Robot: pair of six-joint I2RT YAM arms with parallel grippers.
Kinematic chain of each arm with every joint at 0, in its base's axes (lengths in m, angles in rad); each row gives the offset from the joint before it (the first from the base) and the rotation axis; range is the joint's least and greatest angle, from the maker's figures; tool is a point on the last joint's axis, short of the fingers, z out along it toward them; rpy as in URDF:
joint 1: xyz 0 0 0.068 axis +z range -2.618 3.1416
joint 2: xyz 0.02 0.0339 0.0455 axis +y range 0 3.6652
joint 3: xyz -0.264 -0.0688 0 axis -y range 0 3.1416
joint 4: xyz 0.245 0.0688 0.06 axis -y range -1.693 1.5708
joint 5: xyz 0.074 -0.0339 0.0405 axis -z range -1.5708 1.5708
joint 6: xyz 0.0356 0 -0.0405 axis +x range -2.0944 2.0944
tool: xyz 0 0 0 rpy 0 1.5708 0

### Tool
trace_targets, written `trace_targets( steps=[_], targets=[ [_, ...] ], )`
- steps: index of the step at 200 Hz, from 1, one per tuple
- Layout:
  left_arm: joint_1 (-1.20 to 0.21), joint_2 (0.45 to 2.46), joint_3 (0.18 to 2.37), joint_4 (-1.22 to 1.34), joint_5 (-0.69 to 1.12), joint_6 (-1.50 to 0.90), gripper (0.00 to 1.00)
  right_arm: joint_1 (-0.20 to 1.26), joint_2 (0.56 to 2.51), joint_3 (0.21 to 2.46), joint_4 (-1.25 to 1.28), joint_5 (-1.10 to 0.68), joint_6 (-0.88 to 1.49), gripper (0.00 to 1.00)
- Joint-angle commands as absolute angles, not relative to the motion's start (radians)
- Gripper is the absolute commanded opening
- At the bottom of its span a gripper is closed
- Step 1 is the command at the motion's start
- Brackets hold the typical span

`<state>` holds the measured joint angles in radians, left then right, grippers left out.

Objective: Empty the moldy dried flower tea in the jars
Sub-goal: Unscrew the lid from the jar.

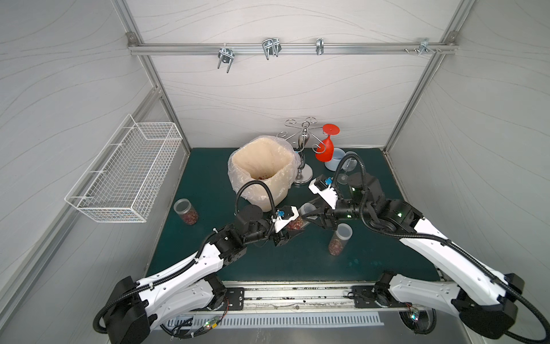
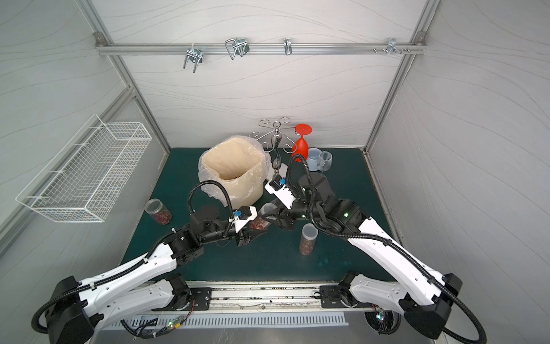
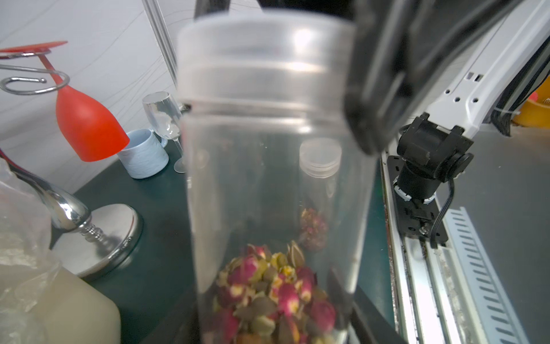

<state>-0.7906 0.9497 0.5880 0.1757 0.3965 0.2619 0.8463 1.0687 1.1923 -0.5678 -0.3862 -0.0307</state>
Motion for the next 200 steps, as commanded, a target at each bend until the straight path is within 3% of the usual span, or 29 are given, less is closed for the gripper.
trace_targets(
  steps=[1, 19, 43, 76, 116, 200],
  targets=[
    [-0.785, 0.933, 0.589, 0.236, 0.371, 0.280, 0.51, 0.848, 1.068, 1.218, -0.567, -0.429, -0.017, 0.22],
    [-0.786, 0.932, 0.589, 0.228, 0.351, 0.296, 0.47, 0.849, 1.067, 1.228, -0.581, -0.422, -0.015, 0.33],
    [-0.787, 0.918, 0.590, 0.210, 0.297, 0.331, 0.42, 0.846, 1.065, 1.281, -0.658, -0.373, -0.008, 0.65],
    [-0.790, 0.916, 0.594, 0.191, 0.194, 0.424, 0.36, 0.783, 1.097, 1.414, -0.844, -0.350, 0.106, 0.85],
    [-0.820, 0.959, 0.616, 0.159, 0.055, 0.537, 0.32, 0.752, 1.197, 1.529, -1.016, -0.325, 0.178, 0.92],
    [-0.853, 0.950, 0.606, 0.160, -0.006, 0.563, 0.30, 0.754, 1.294, 1.487, -0.958, -0.393, 0.238, 0.87]
  ],
)
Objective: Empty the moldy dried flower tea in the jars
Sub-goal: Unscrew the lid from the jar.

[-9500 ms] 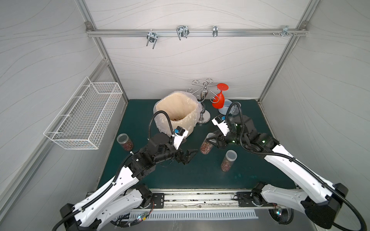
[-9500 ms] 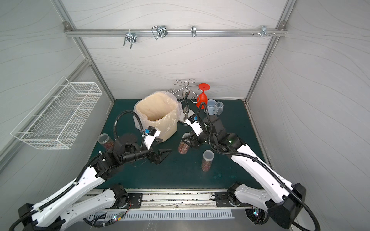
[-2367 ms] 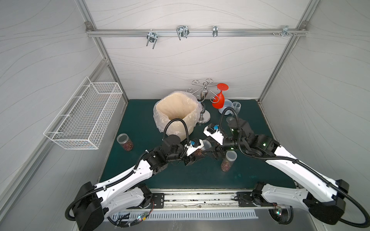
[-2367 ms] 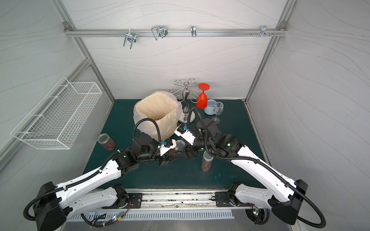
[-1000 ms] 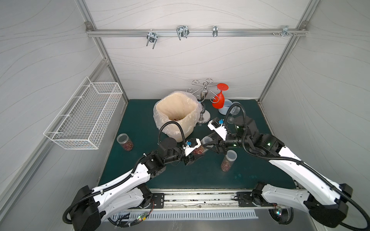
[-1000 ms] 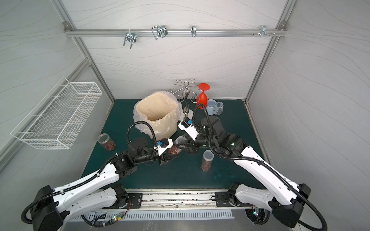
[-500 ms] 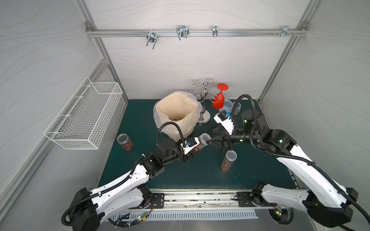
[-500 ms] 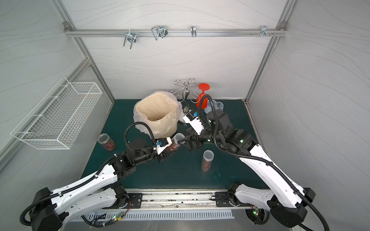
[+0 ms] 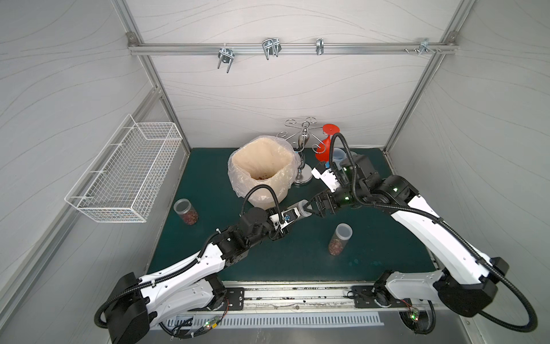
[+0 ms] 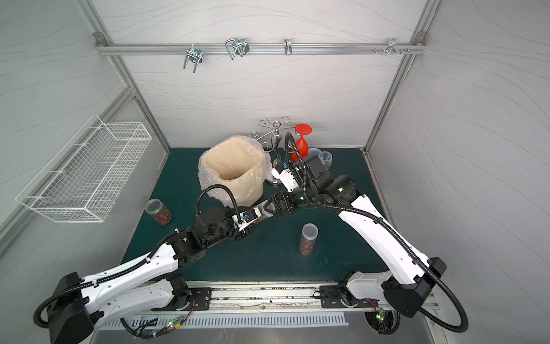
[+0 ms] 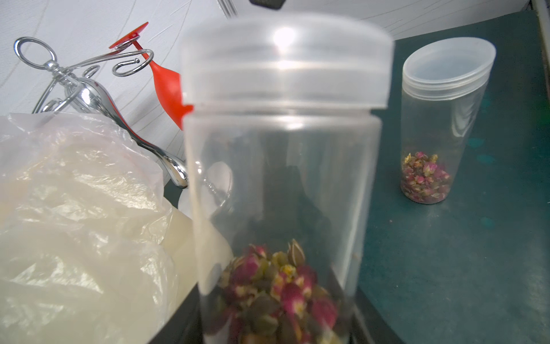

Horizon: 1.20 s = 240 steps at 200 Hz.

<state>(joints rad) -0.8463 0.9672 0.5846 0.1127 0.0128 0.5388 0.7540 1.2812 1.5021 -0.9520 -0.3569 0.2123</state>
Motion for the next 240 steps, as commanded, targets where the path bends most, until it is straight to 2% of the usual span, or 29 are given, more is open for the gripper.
trace_targets(
  steps=[1, 48, 76, 157, 191, 212, 240],
  targets=[
    [-0.854, 0.950, 0.606, 0.160, -0.007, 0.563, 0.30, 0.754, 1.295, 1.487, -0.958, -0.394, 0.239, 0.87],
    [-0.856, 0.945, 0.606, 0.155, -0.006, 0.560, 0.30, 0.756, 1.326, 1.471, -0.941, -0.418, 0.246, 0.82],
    [-0.856, 0.943, 0.605, 0.154, -0.004, 0.560, 0.30, 0.757, 1.338, 1.466, -0.924, -0.436, 0.244, 0.75],
    [-0.857, 0.958, 0.620, 0.126, 0.042, 0.549, 0.30, 0.767, 1.354, 1.453, -0.888, -0.503, 0.155, 0.40],
    [-0.857, 0.965, 0.632, 0.097, 0.138, 0.521, 0.30, 0.770, 1.335, 1.453, -0.880, -0.534, -0.141, 0.24],
    [-0.856, 0.972, 0.653, 0.045, 0.226, 0.516, 0.29, 0.795, 1.301, 1.430, -0.915, -0.520, -0.484, 0.23],
    [-0.852, 0.996, 0.685, -0.027, 0.333, 0.515, 0.27, 0.898, 1.301, 1.438, -0.996, -0.348, -0.802, 0.25]
  ],
)
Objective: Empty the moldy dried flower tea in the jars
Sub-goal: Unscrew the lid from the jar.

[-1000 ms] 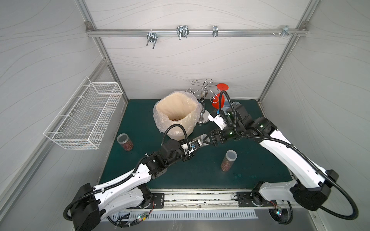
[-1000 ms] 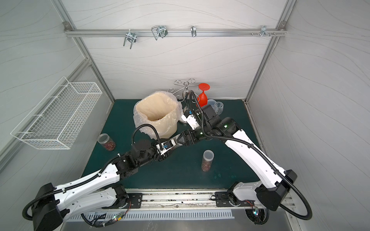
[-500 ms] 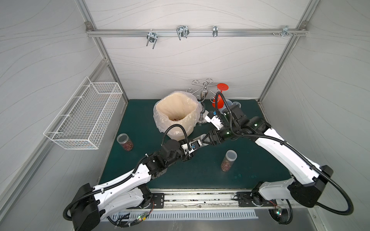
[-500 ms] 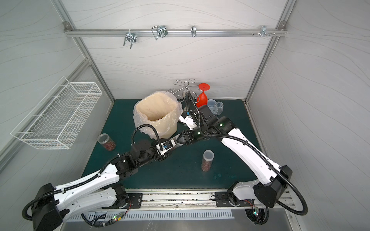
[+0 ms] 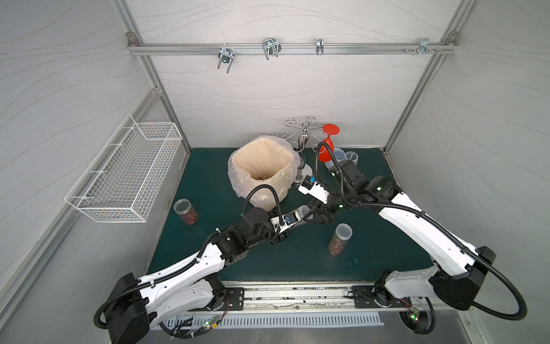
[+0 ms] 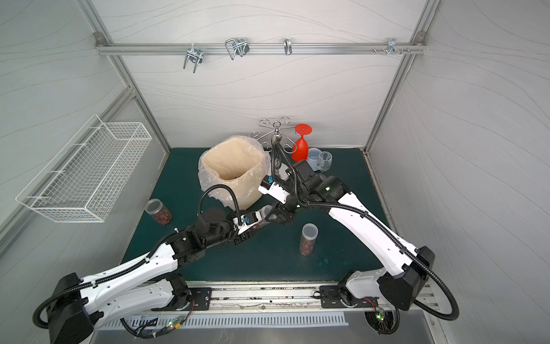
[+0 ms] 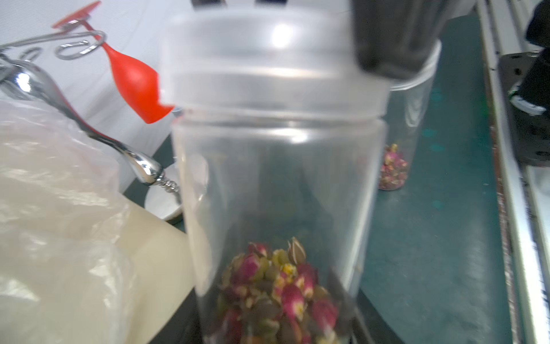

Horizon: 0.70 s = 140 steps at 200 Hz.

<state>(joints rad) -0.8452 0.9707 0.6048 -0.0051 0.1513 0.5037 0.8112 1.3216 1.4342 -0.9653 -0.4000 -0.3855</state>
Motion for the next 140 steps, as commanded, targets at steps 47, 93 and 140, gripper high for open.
trace_targets(
  steps=[47, 93, 140],
  targets=[
    [-0.835, 0.995, 0.668, 0.017, 0.396, 0.485, 0.27, 0.900, 1.284, 1.402, -0.925, -0.347, -0.932, 0.23],
    [-0.822, 0.971, 0.646, 0.065, 0.400, 0.457, 0.26, 0.899, 1.296, 1.415, -0.923, -0.330, -0.887, 0.28],
    [-0.821, 0.971, 0.649, 0.059, 0.325, 0.452, 0.25, 0.890, 1.214, 1.408, -0.858, -0.350, -0.559, 0.89]
  ],
)
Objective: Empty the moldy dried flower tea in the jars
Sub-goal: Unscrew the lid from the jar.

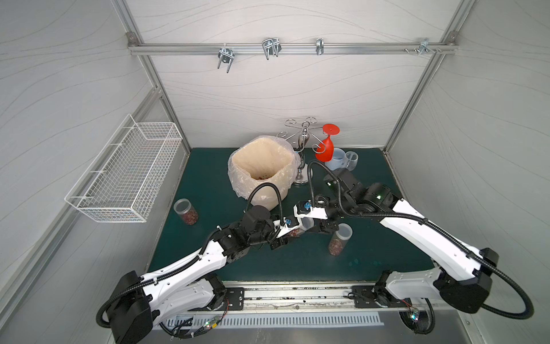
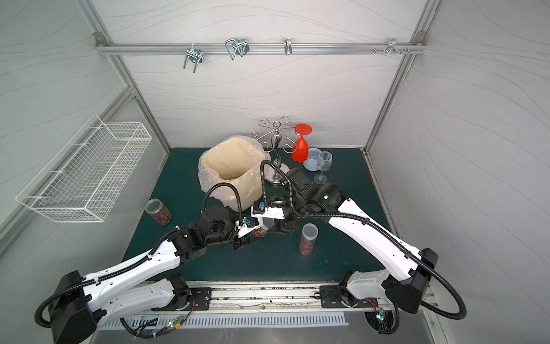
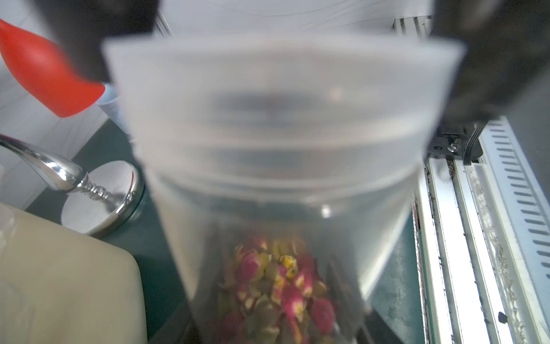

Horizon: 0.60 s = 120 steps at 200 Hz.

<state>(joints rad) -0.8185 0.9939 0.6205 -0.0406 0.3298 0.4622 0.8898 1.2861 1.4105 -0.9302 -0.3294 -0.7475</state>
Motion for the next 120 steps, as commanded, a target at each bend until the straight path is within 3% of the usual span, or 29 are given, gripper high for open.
trace_targets(
  steps=[1, 16, 48, 120],
  targets=[
    [-0.821, 0.971, 0.649, 0.058, 0.323, 0.452, 0.25, 0.890, 1.210, 1.406, -0.856, -0.352, -0.548, 0.90],
    [-0.821, 0.967, 0.649, 0.062, 0.299, 0.449, 0.25, 0.888, 1.164, 1.370, -0.821, -0.362, -0.439, 0.99],
    [-0.821, 0.969, 0.655, 0.071, 0.317, 0.438, 0.25, 0.890, 1.110, 1.311, -0.782, -0.336, -0.318, 0.99],
    [-0.821, 0.980, 0.669, 0.073, 0.365, 0.411, 0.25, 0.911, 1.192, 1.319, -0.754, -0.306, -0.312, 0.99]
  ],
)
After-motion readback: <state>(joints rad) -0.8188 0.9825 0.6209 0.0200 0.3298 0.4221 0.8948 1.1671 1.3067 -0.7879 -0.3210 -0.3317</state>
